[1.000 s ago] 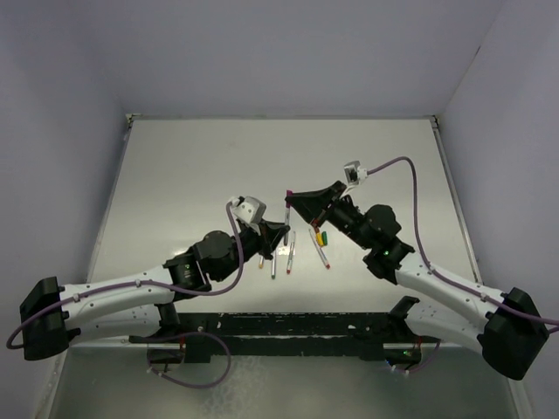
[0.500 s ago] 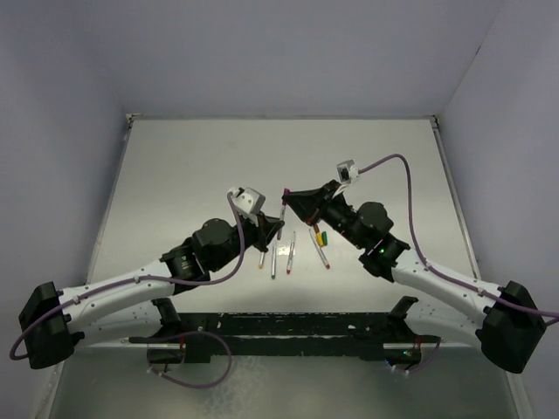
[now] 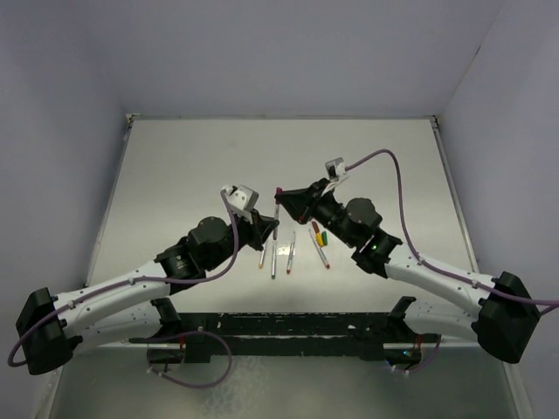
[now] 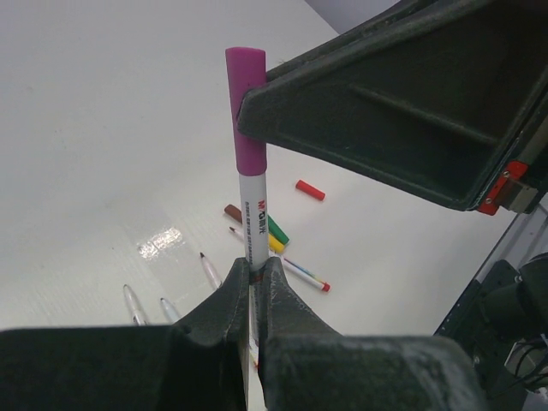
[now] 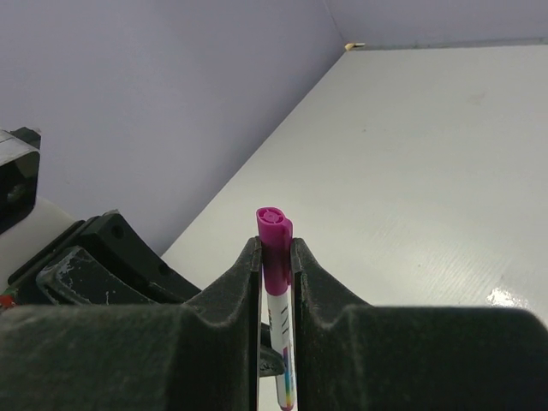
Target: Insert the pens into the pen caps
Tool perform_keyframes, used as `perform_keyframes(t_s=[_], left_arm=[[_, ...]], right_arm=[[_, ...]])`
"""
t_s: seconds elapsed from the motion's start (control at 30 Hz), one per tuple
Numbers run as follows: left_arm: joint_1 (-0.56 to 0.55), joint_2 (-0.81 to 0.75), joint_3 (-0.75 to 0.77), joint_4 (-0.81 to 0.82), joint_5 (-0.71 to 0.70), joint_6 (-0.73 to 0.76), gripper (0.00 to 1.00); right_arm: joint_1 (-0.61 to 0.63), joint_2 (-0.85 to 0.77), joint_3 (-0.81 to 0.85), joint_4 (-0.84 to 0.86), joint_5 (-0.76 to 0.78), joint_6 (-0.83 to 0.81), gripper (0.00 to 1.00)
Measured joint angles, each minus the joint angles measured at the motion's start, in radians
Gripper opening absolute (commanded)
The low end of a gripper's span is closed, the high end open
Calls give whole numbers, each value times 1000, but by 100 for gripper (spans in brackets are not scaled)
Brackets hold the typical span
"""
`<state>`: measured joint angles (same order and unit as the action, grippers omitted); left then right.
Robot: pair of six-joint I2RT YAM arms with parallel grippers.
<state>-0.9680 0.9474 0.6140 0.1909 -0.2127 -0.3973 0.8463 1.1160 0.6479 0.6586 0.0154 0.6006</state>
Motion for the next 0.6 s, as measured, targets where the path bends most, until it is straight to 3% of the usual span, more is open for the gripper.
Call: perform_keyframes(t_s=[0.17,0.33,0.5,0.6], left_arm=[[6,-45,-21,4,-19,-57,0],[17,-63,-53,1,-74,-128,0],[19,-34,-93,-121,-147,-195,0],[29,-9,-94,-183,-188,-216,0]], right_arm=[[24,12,87,-99,37,-37,35],[44,2,127,-229,98,-91,45],[44,-61,136,-275,209,-150,62],[43,-104,139,-288,270,-171,65]])
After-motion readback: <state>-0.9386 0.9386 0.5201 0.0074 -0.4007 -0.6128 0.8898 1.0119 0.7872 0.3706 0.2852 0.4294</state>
